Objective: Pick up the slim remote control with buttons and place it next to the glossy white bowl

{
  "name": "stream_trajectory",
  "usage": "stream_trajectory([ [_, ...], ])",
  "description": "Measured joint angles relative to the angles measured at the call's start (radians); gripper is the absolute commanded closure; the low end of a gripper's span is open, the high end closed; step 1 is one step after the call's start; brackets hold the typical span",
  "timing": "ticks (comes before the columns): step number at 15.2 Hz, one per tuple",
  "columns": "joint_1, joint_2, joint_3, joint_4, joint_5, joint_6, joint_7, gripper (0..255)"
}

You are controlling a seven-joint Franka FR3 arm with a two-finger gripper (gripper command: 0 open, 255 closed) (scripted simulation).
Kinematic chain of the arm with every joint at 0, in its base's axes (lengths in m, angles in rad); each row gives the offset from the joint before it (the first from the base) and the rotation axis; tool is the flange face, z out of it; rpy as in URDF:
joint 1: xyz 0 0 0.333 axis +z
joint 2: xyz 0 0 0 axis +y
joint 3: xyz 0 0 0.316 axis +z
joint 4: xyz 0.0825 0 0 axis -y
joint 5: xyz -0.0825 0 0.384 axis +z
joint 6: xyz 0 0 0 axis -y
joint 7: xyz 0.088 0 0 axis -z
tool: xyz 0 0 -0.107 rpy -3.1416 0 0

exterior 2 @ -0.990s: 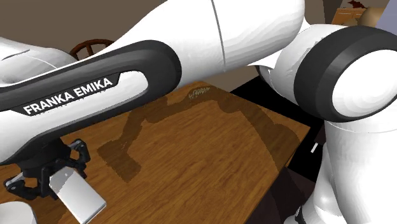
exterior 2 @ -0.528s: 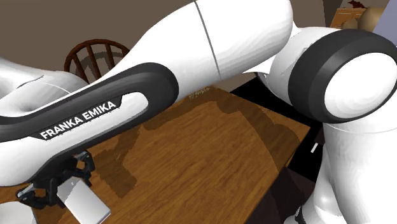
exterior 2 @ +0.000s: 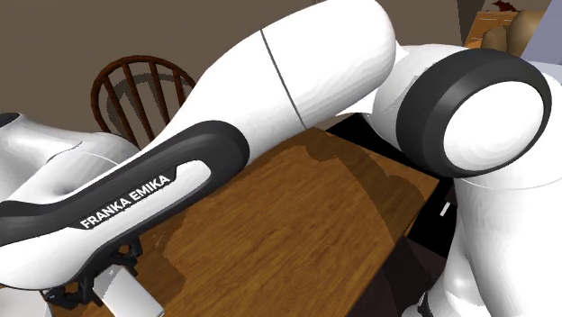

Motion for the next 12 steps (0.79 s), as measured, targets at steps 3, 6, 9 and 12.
stream_trajectory([
  [3,0.001,0.018,-0.004,-0.016,-0.008,0.033,0.004,255],
  [6,0.002,0.033,-0.008,-0.033,-0.014,0.064,0.008,255],
  [9,0.002,0.036,-0.009,-0.041,-0.016,0.074,0.010,255],
  [12,0.002,0.036,-0.009,-0.041,-0.017,0.076,0.010,255],
])
